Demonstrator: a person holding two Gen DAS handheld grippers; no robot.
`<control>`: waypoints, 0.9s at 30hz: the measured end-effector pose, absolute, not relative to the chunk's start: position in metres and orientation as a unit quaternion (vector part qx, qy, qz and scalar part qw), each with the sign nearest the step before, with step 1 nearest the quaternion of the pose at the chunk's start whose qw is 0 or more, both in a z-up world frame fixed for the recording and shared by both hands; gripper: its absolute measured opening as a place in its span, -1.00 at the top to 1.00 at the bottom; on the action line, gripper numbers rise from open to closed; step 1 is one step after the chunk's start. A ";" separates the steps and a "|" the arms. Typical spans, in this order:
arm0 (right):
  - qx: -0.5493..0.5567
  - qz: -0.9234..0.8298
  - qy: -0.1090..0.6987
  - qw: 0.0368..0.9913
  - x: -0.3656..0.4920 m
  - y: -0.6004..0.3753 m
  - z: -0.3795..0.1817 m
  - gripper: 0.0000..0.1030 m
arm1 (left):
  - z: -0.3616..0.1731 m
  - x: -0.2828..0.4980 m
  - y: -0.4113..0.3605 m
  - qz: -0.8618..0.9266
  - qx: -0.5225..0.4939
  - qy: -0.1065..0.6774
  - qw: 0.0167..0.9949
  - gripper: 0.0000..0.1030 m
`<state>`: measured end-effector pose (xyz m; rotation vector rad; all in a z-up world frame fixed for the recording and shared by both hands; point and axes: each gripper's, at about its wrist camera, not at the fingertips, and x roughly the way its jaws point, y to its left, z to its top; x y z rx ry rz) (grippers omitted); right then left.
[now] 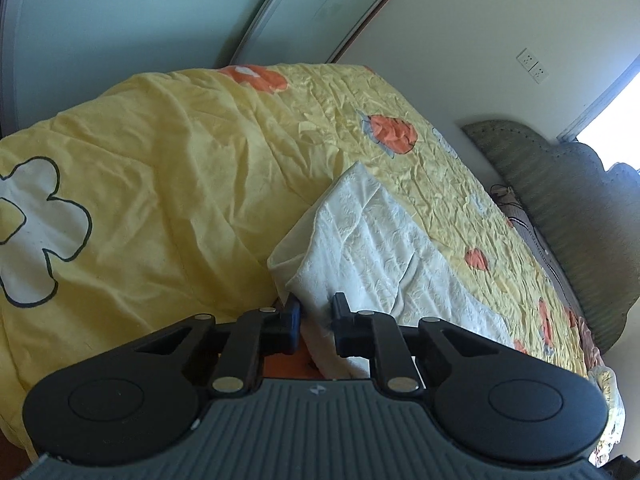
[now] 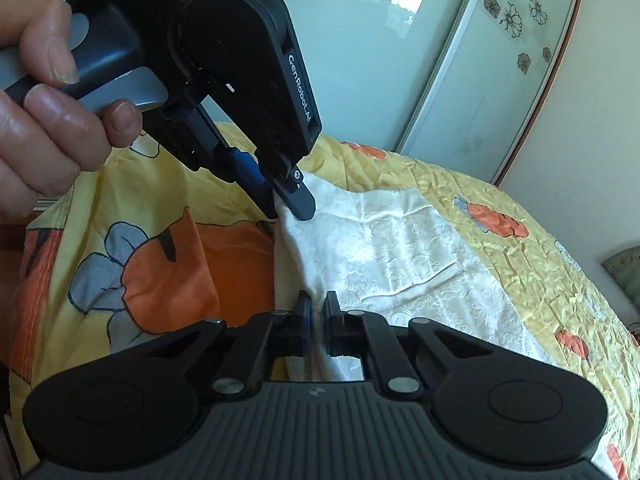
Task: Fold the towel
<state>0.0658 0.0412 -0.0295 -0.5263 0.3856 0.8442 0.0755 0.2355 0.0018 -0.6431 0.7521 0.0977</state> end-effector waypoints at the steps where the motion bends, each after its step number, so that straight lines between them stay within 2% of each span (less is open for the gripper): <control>1: -0.242 0.407 0.185 0.861 0.068 0.041 -0.027 0.89 | 0.003 0.075 0.234 0.048 -0.301 0.358 0.882 0.66; 9: -0.204 0.416 0.206 0.862 0.065 0.037 -0.028 0.88 | -0.006 0.075 0.213 0.082 -0.200 0.371 0.903 0.64; 10: -0.187 0.424 0.210 0.861 0.063 0.027 -0.022 0.86 | -0.002 0.073 0.212 0.084 -0.189 0.370 0.906 0.59; 12: -0.129 0.432 0.206 0.868 0.058 -0.011 -0.005 0.86 | 0.010 0.067 0.207 0.103 -0.157 0.360 0.914 0.17; 16: -0.085 0.311 0.218 0.921 0.056 -0.099 0.008 0.84 | 0.035 0.062 0.180 0.136 -0.067 0.319 0.936 0.19; 17: -0.083 0.276 0.234 0.929 0.057 -0.118 0.004 0.83 | 0.039 0.065 0.170 0.116 -0.053 0.319 0.939 0.12; 20: -0.044 0.196 0.310 0.929 0.062 -0.174 -0.020 0.81 | 0.040 0.075 0.130 0.029 -0.041 0.320 0.946 -0.34; 22: -0.011 0.183 0.357 0.916 0.059 -0.200 -0.041 0.82 | 0.036 0.084 0.092 -0.025 -0.014 0.321 0.947 -0.38; 27: 0.064 0.152 0.305 0.938 0.027 -0.240 -0.030 0.79 | 0.023 0.089 -0.008 -0.142 0.059 0.320 0.935 -0.39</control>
